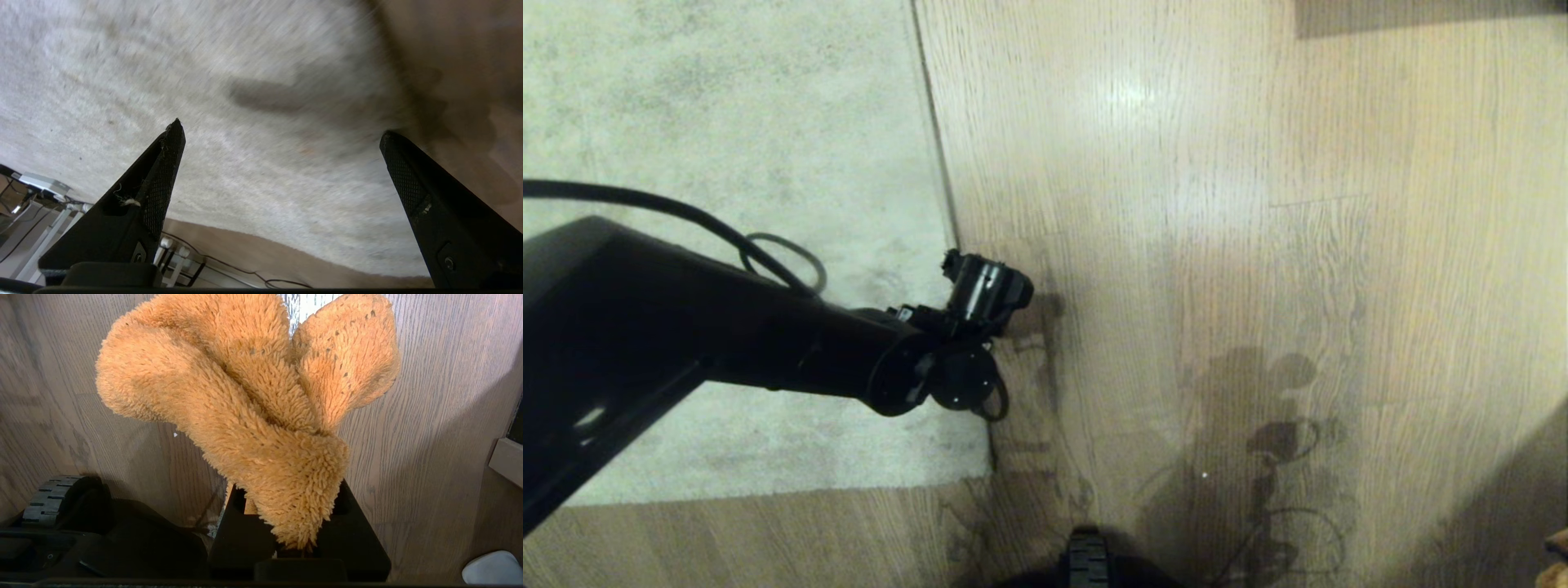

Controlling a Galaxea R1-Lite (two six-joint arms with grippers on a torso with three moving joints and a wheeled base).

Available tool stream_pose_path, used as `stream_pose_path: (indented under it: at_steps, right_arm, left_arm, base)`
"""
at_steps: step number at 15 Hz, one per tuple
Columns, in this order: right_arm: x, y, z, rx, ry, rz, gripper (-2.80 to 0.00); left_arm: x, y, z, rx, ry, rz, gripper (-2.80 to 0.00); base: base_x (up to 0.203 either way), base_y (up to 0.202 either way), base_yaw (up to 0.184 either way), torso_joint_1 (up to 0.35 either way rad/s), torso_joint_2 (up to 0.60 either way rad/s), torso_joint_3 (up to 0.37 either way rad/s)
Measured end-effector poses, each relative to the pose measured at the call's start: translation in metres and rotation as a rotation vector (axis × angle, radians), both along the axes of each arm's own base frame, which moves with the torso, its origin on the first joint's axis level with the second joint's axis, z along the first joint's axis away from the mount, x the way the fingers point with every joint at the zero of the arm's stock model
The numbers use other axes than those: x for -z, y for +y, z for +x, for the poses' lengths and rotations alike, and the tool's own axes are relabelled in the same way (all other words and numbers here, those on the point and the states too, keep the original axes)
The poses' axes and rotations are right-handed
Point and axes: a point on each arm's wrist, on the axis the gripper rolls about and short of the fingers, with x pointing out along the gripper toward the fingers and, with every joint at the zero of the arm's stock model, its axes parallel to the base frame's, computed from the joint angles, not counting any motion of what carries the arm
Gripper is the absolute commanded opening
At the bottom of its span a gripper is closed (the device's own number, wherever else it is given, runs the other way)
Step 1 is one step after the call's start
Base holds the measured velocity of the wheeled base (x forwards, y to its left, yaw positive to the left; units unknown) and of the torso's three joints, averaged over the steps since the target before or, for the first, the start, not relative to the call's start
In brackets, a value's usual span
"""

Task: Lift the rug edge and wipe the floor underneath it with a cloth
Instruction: Lift up the carpet

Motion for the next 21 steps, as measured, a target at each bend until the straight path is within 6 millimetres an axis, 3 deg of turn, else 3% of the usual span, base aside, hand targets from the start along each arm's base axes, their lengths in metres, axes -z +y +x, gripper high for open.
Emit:
stream_pose_path:
  at_steps: [4, 7, 13, 21]
  right_arm:
    - [0.0, 0.0, 0.0, 0.0, 0.0, 0.0, -2.8]
    - [0.0, 0.0, 0.0, 0.0, 0.0, 0.0, -2.8]
    - [0.0, 0.0, 0.0, 0.0, 0.0, 0.0, -2.8]
    - [0.0, 0.0, 0.0, 0.0, 0.0, 0.0, -2.8]
  left_arm:
    - [-0.003, -0.016, 0.009, 0.014, -0.031, -0.018, 0.0]
    - [0.0, -0.016, 0.014, 0.008, -0.027, -0.007, 0.0]
    - [0.003, -0.003, 0.019, -0.007, 0.003, 0.034, 0.0]
    - [0.001, 0.031, 0.001, -0.05, 0.043, 0.063, 0.0]
  base:
    - [0.0, 0.0, 0.0, 0.0, 0.0, 0.0]
    - [0.0, 0.0, 0.0, 0.0, 0.0, 0.0]
    - [0.0, 0.0, 0.0, 0.0, 0.0, 0.0]
    - [0.0, 0.0, 0.0, 0.0, 0.0, 0.0]
